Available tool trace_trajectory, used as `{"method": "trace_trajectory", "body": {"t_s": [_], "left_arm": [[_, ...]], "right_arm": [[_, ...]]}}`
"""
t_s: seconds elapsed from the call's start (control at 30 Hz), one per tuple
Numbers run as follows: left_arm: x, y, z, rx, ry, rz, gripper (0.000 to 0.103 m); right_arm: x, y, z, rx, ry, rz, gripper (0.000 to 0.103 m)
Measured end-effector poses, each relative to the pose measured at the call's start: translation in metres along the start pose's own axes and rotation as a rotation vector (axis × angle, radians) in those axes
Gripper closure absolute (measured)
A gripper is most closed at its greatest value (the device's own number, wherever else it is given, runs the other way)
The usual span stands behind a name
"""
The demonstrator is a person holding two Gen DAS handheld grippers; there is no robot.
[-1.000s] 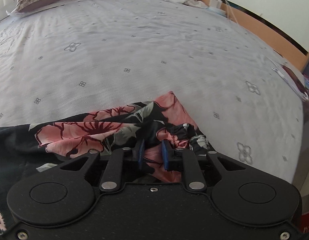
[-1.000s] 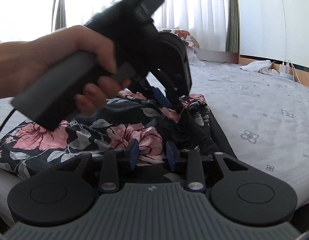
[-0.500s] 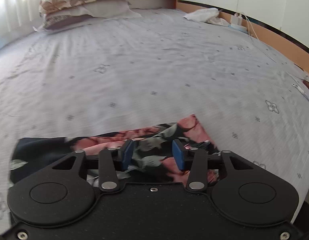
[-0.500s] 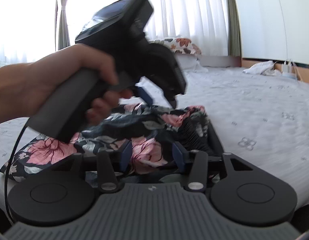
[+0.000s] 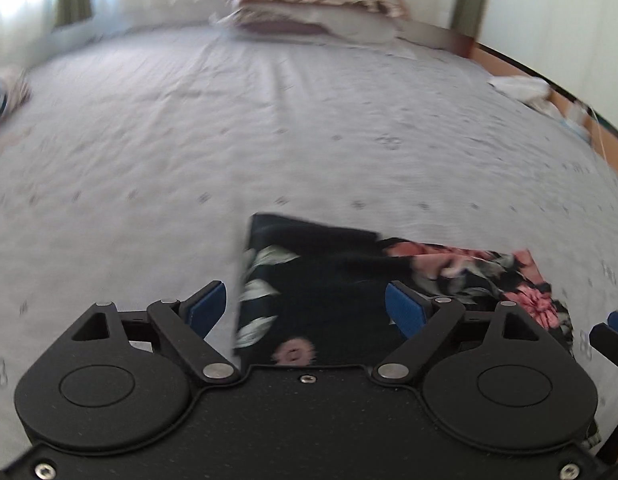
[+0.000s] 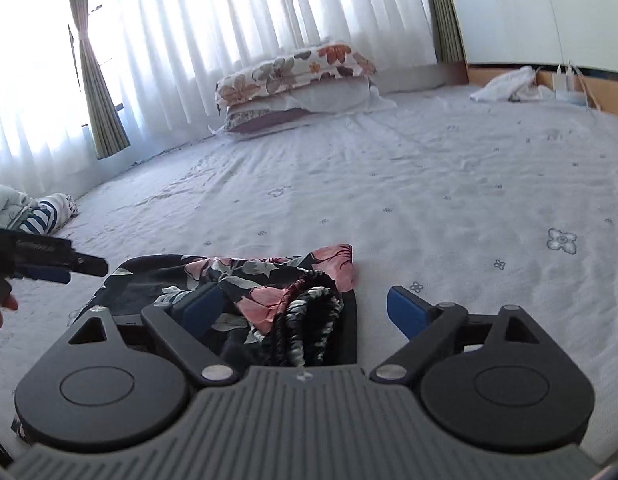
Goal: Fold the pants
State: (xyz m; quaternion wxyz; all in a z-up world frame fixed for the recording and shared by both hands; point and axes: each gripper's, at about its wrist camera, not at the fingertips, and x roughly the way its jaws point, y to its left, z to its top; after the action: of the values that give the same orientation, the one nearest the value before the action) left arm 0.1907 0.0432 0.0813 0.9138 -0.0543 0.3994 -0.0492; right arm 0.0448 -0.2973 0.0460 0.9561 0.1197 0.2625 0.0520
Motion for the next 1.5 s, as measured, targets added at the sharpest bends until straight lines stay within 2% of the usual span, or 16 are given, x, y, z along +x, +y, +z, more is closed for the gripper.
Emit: {"method": "trace_trajectory", "body": {"t_s": [0.2,0.33,0.43,0.5,0.53,0.57,0.63,0.73,0.8,0.87,0.9,0.97,1.03,1.07,1.33,1.5], "left_arm": [[0.022,0.064,-0.003,-0.208,0.026,-0.063,0.017],[0.044,0.079,-0.002,-0.249,0.048,-0.039,0.017],[0.056,0.082,-0.002,-0.270,0.050,-0.073,0.017],[0.062,0.081,-0.001,-0.274,0.036,-0.092,0.017],[0.064,0.079,0.000,-0.266,0.024,-0.105,0.016],[0.066,0.077,0.000,-0.255,0.017,-0.122,0.011],[0.072,0.073,0.001,-0.247,0.018,-0.145,0.007],[0.079,0.066,0.003,-0.215,0.016,-0.137,0.007],[0.080,0.061,0.004,-0.191,0.012,-0.140,0.016],[0.080,0.058,0.004,-0.187,0.007,-0.165,0.038],[0.080,0.057,0.004,-0.183,0.005,-0.185,0.043],[0.082,0.052,0.003,-0.163,0.017,-0.210,0.078],[0.080,0.047,0.003,-0.136,0.009,-0.178,0.092],[0.077,0.045,0.002,-0.131,-0.010,-0.171,0.095],[0.040,0.038,0.025,-0.117,-0.187,-0.149,0.098],[0.032,0.031,0.043,-0.093,-0.289,-0.079,0.098]], "right_arm": [[0.056,-0.016,0.018,0.011,0.127,0.014,0.003],[0.080,-0.017,0.021,-0.010,0.193,0.035,0.003],[0.095,-0.015,0.022,-0.027,0.244,0.054,0.004],[0.105,-0.017,0.020,-0.006,0.267,0.066,0.018],[0.108,-0.018,0.020,0.005,0.261,0.062,0.030],[0.110,-0.019,0.020,0.007,0.249,0.057,0.035],[0.113,-0.020,0.020,0.014,0.244,0.079,0.046],[0.118,-0.022,0.020,0.026,0.249,0.090,0.052],[0.117,-0.024,0.020,0.031,0.246,0.092,0.058],[0.116,-0.025,0.021,0.039,0.243,0.087,0.073],[0.116,-0.026,0.021,0.042,0.243,0.091,0.078],[0.114,-0.026,0.022,0.035,0.244,0.102,0.086],[0.111,-0.023,0.023,0.027,0.232,0.101,0.088],[0.109,-0.021,0.025,0.023,0.221,0.100,0.088],[0.100,0.003,0.058,-0.016,0.128,0.114,0.091],[0.109,0.016,0.078,-0.036,0.077,0.109,0.091]]}}
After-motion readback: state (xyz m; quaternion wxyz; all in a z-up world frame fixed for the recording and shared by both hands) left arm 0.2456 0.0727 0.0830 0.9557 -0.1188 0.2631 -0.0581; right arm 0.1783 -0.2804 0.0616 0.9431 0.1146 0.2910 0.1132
